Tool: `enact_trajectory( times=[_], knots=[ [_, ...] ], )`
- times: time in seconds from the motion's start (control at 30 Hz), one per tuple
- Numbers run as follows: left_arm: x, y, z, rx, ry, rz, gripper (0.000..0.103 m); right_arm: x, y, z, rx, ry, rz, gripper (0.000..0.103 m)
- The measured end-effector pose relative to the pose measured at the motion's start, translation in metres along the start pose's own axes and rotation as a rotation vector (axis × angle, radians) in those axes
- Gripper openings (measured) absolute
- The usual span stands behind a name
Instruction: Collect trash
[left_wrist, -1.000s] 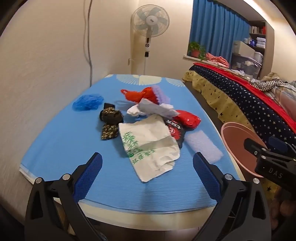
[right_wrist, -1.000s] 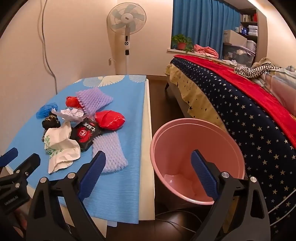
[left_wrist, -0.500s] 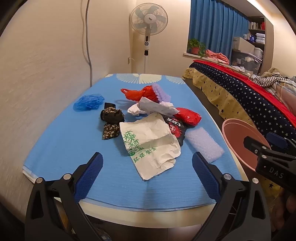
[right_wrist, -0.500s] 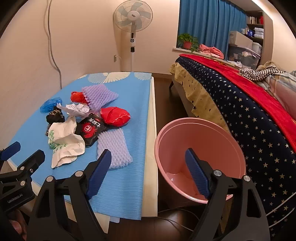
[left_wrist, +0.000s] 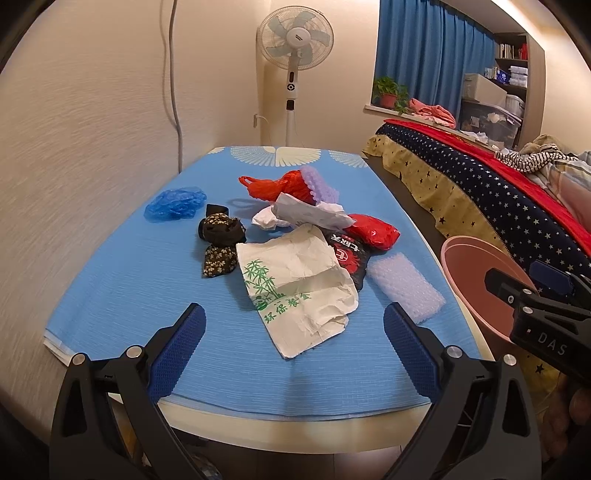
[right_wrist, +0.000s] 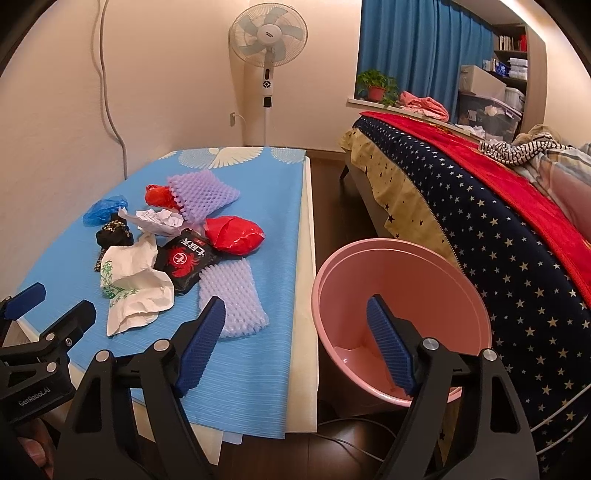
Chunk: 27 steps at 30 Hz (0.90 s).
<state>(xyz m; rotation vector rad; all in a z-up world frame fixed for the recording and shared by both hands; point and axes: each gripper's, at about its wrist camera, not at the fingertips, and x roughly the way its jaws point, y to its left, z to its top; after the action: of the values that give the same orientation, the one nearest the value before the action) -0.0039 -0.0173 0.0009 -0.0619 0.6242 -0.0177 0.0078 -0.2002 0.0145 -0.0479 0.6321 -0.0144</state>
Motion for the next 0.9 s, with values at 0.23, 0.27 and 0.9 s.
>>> enact_trajectory(
  times=[0.23,0.27,0.9],
  knots=[
    [-0.0006,-0.0007,-0.0003,0.003,0.001,-0.002,0.094,-0.0002,-0.0007,-0.0002,-0.003,-0.002,0.001,0.078],
    [-0.0014,-0.0014,-0.0004,0.005,-0.001,-0.002,0.094,-0.0005,-0.0005,-0.0003,-0.003,-0.002,0.0,0.078],
    [-0.0004,-0.0001,0.001,0.0,0.003,-0.011,0.09,-0.0009,-0.0001,-0.0006,-0.007,-0.002,0.001,0.077]
  ],
)
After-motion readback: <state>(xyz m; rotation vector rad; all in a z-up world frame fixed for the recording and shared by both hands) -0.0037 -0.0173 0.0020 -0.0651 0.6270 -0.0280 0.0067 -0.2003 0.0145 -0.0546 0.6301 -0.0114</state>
